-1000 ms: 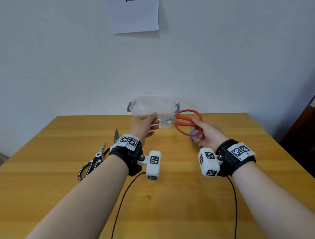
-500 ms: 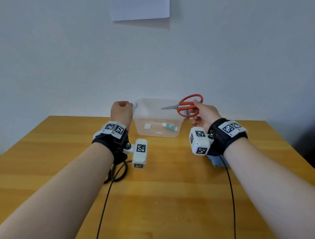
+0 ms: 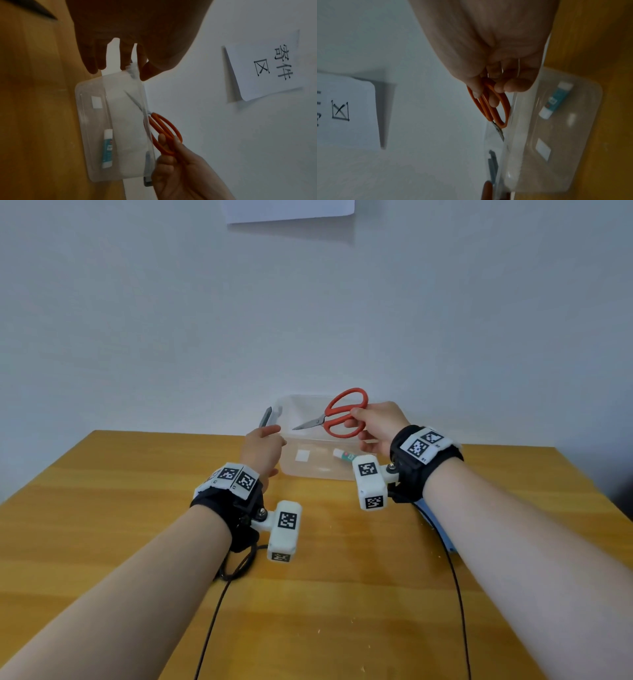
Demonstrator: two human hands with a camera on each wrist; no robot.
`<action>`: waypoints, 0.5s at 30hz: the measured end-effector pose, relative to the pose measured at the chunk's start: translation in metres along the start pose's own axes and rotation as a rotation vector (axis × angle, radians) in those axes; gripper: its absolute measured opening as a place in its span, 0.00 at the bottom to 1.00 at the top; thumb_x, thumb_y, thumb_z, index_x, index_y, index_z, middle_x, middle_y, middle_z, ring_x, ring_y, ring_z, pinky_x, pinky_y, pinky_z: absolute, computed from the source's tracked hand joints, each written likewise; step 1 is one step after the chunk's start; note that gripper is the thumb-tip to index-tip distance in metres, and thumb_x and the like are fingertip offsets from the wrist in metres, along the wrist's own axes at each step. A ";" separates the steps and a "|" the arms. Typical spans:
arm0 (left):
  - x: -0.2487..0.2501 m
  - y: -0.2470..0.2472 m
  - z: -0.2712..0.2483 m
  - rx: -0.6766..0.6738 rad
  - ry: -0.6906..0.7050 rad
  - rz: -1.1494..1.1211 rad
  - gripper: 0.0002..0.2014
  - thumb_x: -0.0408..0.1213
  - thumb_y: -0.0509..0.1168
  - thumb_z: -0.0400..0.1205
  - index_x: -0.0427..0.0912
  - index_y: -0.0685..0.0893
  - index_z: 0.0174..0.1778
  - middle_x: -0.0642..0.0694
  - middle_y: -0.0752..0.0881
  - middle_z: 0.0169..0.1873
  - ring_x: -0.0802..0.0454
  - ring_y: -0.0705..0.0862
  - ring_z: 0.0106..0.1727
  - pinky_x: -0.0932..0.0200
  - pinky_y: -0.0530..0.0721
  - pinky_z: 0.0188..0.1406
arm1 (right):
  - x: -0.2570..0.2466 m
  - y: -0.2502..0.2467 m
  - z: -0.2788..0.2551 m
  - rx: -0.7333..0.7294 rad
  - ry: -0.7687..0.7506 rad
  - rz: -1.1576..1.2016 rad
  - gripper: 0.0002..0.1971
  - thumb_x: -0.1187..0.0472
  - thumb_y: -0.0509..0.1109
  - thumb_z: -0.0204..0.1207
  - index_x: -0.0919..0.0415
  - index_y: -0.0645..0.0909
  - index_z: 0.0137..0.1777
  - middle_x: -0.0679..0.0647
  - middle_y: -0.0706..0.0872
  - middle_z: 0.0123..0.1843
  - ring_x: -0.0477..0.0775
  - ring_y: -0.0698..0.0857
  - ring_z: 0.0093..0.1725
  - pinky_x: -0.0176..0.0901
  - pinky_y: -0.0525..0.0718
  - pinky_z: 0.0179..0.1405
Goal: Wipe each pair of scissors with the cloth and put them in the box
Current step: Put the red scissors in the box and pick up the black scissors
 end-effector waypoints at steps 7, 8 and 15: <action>0.000 0.016 -0.001 -0.010 0.012 -0.050 0.22 0.28 0.61 0.85 0.48 0.79 0.75 0.46 0.78 0.66 0.44 0.77 0.66 0.45 0.84 0.63 | -0.004 -0.018 -0.012 0.010 0.036 0.107 0.07 0.73 0.68 0.84 0.61 0.79 0.48 0.61 0.82 0.46 0.56 0.84 0.36 0.60 0.91 0.34; -0.002 0.016 -0.002 -0.020 0.002 -0.055 0.21 0.28 0.61 0.86 0.48 0.79 0.74 0.47 0.78 0.66 0.44 0.76 0.66 0.45 0.84 0.63 | -0.001 -0.023 -0.014 0.003 0.039 0.129 0.07 0.73 0.67 0.84 0.60 0.80 0.51 0.61 0.83 0.51 0.57 0.84 0.37 0.58 0.91 0.31; -0.004 0.001 -0.014 0.044 0.078 0.093 0.19 0.21 0.55 0.81 0.47 0.86 0.48 0.44 0.84 0.47 0.49 0.80 0.41 0.57 0.80 0.41 | 0.023 -0.042 -0.036 -0.053 0.077 0.144 0.08 0.67 0.70 0.84 0.61 0.85 0.61 0.58 0.82 0.60 0.62 0.87 0.41 0.52 0.90 0.33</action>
Point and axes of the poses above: each hand's wrist, its own z-axis towards the middle knuckle, its own y-axis out of the palm, x = y × z, the point moved 10 cm from there along z, towards the middle knuckle
